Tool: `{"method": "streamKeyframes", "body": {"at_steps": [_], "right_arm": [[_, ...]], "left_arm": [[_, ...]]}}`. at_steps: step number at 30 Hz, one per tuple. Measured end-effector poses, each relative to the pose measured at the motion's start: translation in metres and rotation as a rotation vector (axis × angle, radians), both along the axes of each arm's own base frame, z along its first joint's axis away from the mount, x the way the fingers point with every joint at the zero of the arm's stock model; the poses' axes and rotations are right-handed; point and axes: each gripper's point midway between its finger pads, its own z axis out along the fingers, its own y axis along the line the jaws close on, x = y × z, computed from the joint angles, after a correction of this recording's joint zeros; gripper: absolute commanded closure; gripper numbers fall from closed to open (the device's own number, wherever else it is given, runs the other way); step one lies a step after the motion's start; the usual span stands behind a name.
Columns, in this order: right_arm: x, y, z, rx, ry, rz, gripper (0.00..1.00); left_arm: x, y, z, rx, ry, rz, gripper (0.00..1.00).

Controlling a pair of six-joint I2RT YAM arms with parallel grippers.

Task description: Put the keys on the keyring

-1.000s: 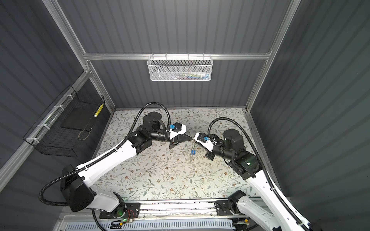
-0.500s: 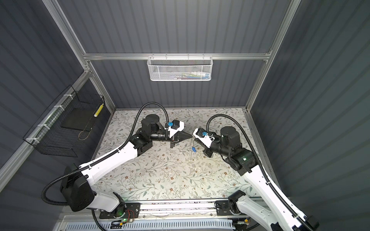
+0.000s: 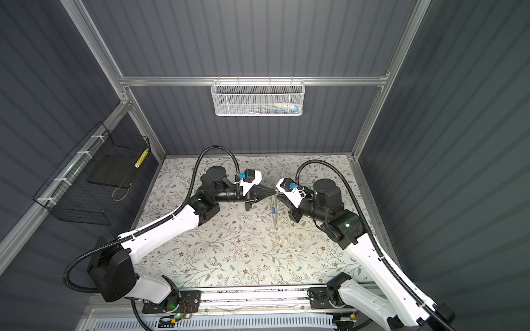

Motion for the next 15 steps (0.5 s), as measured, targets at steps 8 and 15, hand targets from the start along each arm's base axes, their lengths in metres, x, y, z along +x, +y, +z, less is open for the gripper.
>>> {"method": "streamKeyframes", "body": {"at_steps": [8, 15], "right_arm": [[0.0029, 0.0022, 0.0, 0.036, 0.043, -0.018, 0.97], [-0.0005, 0.0014, -0.0005, 0.033, 0.048, -0.015, 0.86]], "left_arm": [[0.003, 0.0006, -0.0001, -0.02, 0.005, 0.01, 1.0], [0.0018, 0.0015, 0.0007, -0.028, 0.0, -0.001, 1.0]]}}
